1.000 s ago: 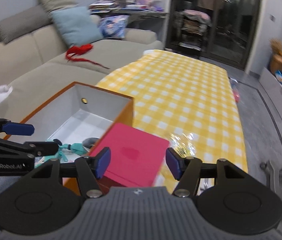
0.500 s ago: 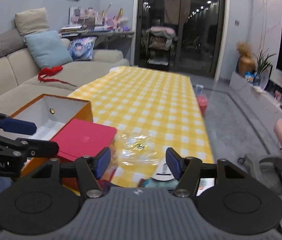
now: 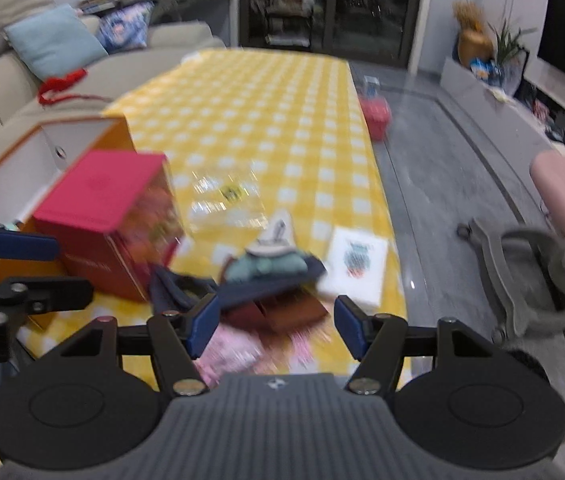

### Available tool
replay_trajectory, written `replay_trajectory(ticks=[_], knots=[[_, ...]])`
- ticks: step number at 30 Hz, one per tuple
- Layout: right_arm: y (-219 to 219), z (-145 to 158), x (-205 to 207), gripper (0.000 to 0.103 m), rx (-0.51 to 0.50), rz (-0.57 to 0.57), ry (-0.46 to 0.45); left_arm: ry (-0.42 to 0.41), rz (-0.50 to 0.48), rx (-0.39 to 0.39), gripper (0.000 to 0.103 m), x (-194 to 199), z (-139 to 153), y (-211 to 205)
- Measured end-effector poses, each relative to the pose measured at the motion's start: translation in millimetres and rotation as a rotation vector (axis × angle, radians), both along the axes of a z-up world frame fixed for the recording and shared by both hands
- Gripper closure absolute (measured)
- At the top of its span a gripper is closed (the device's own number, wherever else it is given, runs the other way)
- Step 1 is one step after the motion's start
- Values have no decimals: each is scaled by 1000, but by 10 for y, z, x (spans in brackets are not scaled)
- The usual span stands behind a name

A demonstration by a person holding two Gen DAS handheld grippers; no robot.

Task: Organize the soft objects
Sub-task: 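Move both tools back from the white box to the pile on the table, then grasp the navy blue cloth with the left tool and lift it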

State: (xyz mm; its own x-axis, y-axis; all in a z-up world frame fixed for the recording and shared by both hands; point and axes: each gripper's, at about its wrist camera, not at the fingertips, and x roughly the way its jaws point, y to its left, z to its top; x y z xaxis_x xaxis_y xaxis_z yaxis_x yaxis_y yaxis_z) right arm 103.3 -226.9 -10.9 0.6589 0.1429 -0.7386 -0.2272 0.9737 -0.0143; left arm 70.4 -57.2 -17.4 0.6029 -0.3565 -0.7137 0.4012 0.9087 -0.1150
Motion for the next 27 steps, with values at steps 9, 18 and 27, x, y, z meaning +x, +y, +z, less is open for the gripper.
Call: replay_trajectory(ticks=[9, 18, 27], knots=[[-384, -265, 74, 48, 9, -90, 133, 71, -82, 14, 38, 82, -249, -289], [-483, -390, 253, 53, 48, -104, 176, 60, -130, 206, 49, 449, -507, -681], [-501, -525, 495, 53, 65, -110, 225, 143, -191, 321, 53, 847, -767, -914]])
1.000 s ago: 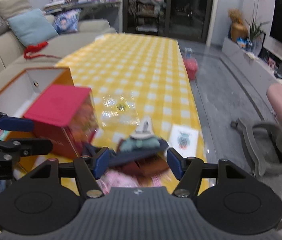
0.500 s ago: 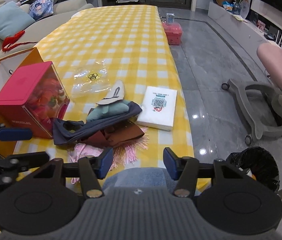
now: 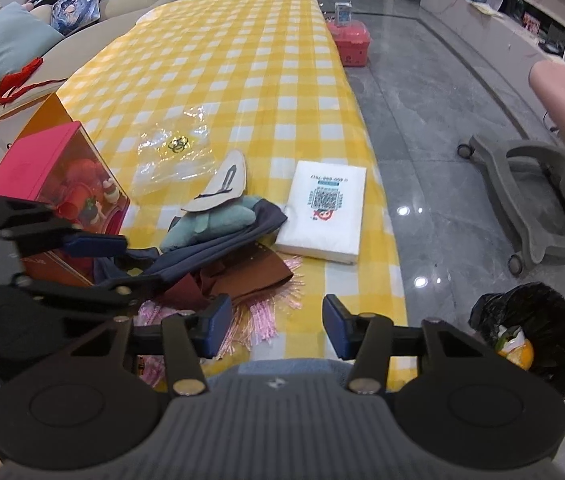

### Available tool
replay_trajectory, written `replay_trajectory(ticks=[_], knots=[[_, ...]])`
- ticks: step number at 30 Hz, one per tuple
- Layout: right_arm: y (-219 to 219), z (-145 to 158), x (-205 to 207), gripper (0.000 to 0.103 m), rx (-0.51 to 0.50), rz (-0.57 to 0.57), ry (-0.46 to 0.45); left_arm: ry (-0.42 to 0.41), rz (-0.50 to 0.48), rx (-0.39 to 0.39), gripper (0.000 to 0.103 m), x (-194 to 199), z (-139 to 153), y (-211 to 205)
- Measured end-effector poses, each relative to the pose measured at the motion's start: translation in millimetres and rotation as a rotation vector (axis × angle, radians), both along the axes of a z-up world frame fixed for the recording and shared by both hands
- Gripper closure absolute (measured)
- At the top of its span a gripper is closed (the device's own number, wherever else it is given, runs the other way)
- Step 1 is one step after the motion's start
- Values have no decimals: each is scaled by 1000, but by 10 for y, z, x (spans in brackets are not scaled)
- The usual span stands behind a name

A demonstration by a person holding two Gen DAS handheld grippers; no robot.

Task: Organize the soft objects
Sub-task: 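Grasp the navy blue cloth with the left tool and lift it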

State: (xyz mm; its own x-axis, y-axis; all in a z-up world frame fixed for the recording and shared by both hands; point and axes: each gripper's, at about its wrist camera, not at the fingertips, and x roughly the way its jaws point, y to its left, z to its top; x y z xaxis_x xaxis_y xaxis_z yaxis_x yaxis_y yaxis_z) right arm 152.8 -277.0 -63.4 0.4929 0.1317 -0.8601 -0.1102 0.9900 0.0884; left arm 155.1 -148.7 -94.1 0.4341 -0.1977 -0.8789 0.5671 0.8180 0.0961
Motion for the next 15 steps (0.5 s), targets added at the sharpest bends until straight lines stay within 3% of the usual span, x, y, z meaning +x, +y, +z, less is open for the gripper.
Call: replay_trajectory(ticks=[3, 5, 7, 15], knots=[[-20, -45, 30, 53, 20, -3, 22, 50, 11, -11, 58, 80, -101, -13], [-27, -65, 41, 53, 27, -4, 31, 72, 20, -27, 89, 116, -132, -12], [-28, -79, 49, 53, 31, -6, 39, 64, 46, -48, 99, 120, -114, 10], [-35, -95, 57, 53, 42, -9, 46, -69, 74, -116, 100, -34, 371, 125]])
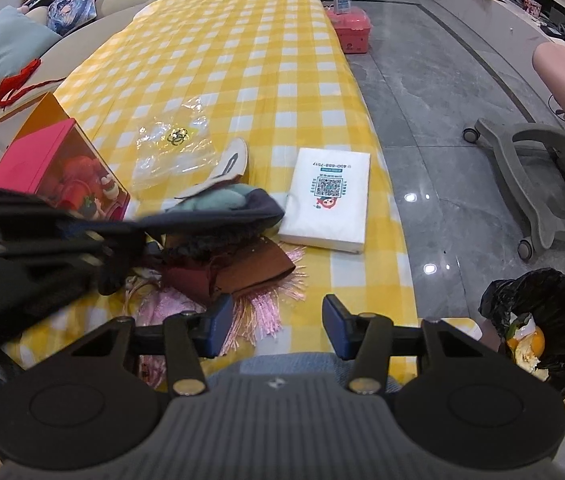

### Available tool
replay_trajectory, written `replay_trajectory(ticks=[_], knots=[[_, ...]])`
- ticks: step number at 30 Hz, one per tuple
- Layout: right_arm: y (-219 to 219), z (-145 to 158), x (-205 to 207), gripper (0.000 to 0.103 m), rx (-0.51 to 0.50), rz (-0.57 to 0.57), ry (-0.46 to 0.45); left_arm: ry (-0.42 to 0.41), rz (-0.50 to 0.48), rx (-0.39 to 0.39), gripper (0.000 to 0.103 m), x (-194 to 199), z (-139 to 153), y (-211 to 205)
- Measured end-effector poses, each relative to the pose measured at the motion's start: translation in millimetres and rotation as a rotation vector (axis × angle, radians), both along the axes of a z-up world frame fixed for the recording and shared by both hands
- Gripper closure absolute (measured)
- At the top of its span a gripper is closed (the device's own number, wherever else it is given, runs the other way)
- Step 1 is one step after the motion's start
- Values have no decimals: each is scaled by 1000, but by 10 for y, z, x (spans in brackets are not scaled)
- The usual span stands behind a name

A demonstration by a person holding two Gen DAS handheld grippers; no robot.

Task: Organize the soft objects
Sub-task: 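Grasp the navy blue cloth with the left tool and lift it, then hold the navy cloth up with the left tool while the right tool reaches the brown felt cloth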

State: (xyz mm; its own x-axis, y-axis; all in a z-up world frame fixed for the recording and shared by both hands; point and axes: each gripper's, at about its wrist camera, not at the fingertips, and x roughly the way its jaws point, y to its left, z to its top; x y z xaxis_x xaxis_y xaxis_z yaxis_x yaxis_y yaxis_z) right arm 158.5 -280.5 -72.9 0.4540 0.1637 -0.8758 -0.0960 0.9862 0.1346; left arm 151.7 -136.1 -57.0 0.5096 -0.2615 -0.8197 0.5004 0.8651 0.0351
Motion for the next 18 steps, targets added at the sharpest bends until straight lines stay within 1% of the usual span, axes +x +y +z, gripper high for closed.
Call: replay_trajectory(ticks=[5, 12, 15, 18], knots=[[3, 7, -4, 54, -6, -3, -7, -124, 6, -35, 100, -115, 458, 50], [20, 50, -31, 53, -30, -2, -34, -226, 19, -106, 100, -351, 957, 183], [39, 64, -39, 53, -39, 2, -40, -249, 6, -110, 100, -439, 1068, 206], [75, 74, -46, 53, -57, 14, -47, -233, 6, -101, 100, -459, 1037, 224]])
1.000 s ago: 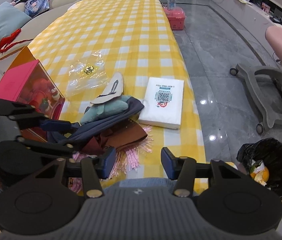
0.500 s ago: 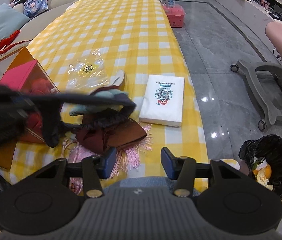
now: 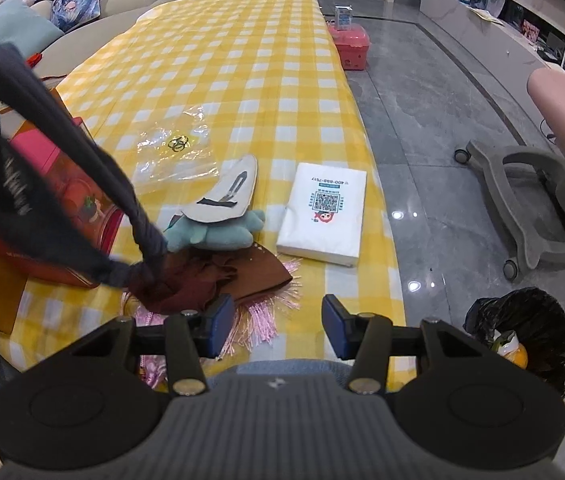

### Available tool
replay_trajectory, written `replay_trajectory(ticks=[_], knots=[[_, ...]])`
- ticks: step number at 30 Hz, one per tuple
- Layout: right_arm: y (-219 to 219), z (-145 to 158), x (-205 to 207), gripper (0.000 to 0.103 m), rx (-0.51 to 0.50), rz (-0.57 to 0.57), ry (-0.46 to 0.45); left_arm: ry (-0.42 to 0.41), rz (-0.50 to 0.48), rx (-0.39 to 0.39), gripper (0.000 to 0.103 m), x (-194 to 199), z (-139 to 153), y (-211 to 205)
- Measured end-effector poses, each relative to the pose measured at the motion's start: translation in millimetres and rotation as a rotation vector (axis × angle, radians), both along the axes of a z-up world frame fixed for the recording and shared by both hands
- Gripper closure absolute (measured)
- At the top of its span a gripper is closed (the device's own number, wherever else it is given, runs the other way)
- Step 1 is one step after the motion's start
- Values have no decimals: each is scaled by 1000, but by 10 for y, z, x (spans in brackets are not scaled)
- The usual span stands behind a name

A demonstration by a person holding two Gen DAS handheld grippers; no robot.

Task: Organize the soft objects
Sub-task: 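Hold the navy cloth up with the left tool while the right tool reaches the brown felt cloth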

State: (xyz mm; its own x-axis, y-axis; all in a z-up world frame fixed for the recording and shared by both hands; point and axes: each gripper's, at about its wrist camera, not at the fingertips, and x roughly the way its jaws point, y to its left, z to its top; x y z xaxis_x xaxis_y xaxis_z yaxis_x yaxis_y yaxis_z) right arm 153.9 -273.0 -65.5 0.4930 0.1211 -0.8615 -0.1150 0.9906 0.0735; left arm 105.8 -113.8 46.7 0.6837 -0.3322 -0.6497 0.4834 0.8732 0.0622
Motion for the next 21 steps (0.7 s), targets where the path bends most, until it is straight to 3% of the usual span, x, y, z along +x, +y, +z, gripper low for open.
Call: replay_trajectory(ticks=[4, 10, 14, 16, 18, 21], knots=[[8, -1, 1, 54, -7, 3, -1, 120, 10, 1, 100, 59, -362, 29], [24, -1, 5, 54, -17, 9, 1, 280, 24, 67, 100, 74, -927, 96], [32, -27, 21, 54, -12, 14, 15, 279, -26, 152, 99, 38, -1226, 90], [39, -27, 23, 54, -13, 18, 18, 246, -60, 240, 99, 6, -1345, 22], [43, -31, 27, 54, -12, 23, 23, 215, -100, 295, 95, -16, -1422, -28], [39, -50, 45, 53, -1, 26, 36, 205, -153, 328, 81, 17, -1476, -94]])
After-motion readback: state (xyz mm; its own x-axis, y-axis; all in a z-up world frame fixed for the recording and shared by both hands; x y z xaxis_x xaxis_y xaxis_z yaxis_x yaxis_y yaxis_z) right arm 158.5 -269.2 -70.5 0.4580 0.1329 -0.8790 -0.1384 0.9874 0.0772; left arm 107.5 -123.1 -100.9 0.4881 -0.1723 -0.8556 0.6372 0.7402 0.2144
